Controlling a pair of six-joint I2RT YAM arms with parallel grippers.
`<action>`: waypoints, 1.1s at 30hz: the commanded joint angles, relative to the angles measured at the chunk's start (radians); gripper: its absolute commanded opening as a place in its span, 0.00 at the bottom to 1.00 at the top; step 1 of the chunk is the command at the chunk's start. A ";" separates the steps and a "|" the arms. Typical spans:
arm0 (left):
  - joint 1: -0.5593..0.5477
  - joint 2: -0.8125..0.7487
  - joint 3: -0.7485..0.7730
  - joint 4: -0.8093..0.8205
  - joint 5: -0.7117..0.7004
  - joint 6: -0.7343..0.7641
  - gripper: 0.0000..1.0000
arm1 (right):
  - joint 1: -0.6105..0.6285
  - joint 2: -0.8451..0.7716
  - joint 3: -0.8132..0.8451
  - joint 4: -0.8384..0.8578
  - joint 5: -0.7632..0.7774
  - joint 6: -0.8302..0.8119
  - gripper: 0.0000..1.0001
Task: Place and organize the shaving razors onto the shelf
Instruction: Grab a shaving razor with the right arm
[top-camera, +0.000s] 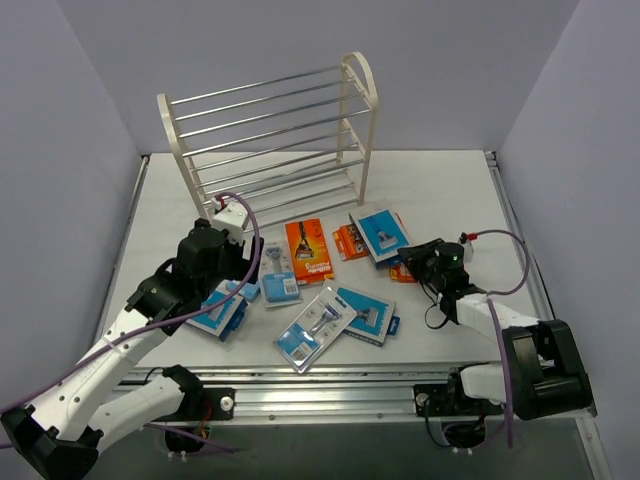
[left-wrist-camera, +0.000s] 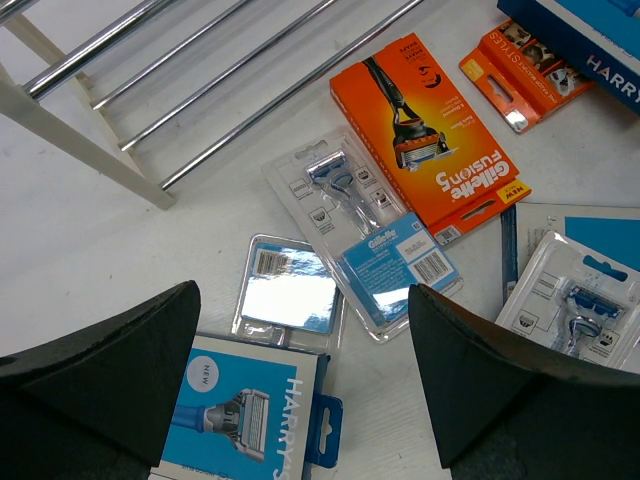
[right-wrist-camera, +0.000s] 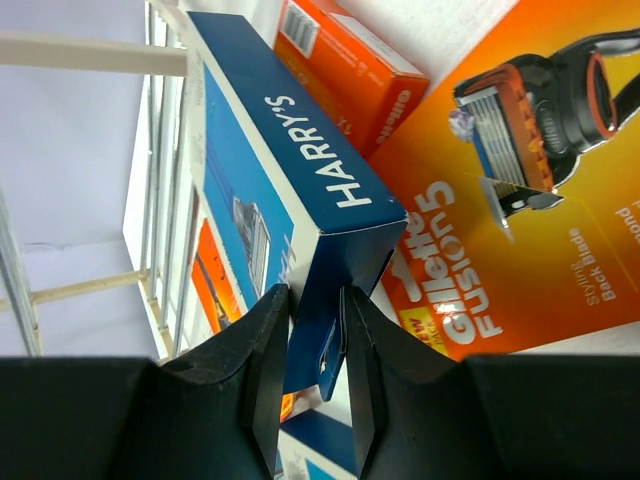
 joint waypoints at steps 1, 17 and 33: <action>-0.007 -0.018 0.044 0.012 0.005 -0.011 0.94 | -0.004 -0.076 0.056 -0.074 0.018 -0.025 0.00; -0.010 -0.076 0.036 0.023 -0.024 -0.011 0.94 | 0.000 -0.176 0.126 -0.185 -0.034 -0.043 0.00; -0.011 -0.159 0.021 0.041 -0.115 -0.011 0.94 | 0.009 -0.153 0.275 -0.241 -0.134 -0.103 0.00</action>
